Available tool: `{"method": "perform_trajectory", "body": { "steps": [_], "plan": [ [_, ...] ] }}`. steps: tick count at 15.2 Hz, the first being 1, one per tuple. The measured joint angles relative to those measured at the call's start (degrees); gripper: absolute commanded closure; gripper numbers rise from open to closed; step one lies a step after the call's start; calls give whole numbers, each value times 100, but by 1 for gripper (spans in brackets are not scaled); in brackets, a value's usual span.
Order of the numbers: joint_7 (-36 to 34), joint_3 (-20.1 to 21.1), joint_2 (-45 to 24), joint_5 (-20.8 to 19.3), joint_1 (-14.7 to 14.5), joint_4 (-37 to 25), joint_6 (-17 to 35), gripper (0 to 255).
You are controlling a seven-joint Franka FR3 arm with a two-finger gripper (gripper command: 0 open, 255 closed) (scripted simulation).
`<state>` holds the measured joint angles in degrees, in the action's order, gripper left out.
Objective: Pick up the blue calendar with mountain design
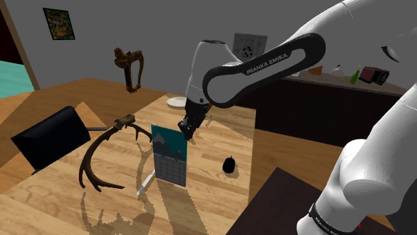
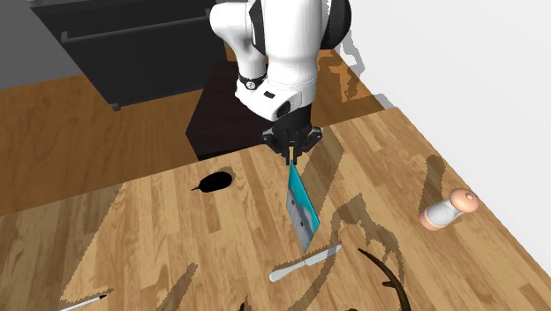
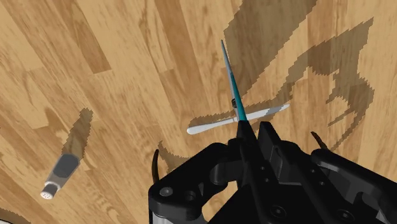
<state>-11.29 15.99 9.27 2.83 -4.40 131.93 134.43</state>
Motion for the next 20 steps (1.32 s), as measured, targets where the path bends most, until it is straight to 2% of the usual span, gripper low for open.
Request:
{"method": "perform_trajectory", "body": {
  "steps": [5, 20],
  "plan": [
    [1, 0, 17, 7, -2, -18, -39, 255],
    [69, -72, 364, 79, 2, -780, -1142, 255]
  ]
}}
